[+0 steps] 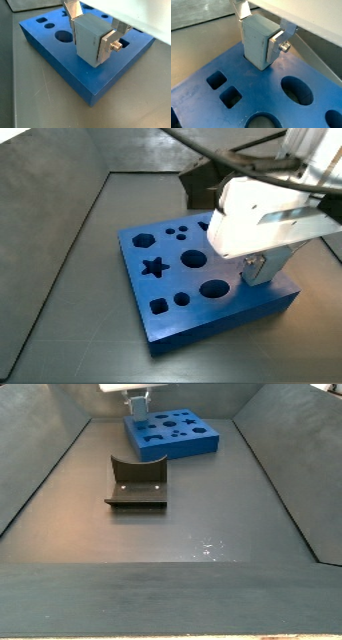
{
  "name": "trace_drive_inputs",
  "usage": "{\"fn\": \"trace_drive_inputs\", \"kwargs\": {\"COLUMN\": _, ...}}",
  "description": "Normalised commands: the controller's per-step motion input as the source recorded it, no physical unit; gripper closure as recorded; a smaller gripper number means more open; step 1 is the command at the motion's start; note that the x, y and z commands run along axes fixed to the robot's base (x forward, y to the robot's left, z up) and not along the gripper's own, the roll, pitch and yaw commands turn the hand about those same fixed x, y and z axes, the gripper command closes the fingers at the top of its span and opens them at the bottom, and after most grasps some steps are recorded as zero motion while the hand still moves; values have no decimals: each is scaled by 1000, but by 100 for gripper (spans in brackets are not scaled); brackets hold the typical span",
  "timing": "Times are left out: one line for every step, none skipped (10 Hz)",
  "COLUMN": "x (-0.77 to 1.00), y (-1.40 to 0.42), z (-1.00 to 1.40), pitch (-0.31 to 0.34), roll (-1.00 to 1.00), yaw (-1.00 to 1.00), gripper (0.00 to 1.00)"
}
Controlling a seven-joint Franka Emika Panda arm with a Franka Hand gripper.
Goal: Pick up the rectangle object. Move up. Place the rectangle object on the fixture. Regrasp the rectangle object. Move to above the board. Insert the rectangle object.
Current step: Insert the rectangle object.
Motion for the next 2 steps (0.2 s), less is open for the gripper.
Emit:
{"fn": "trace_drive_inputs", "kwargs": {"x": 0, "y": 0, "z": -200, "pitch": -277, "roll": 209, "yaw": 0, "gripper": 100}}
{"fn": "trace_drive_inputs", "kwargs": {"x": 0, "y": 0, "z": 0, "pitch": 0, "roll": 0, "yaw": 0, "gripper": 100}}
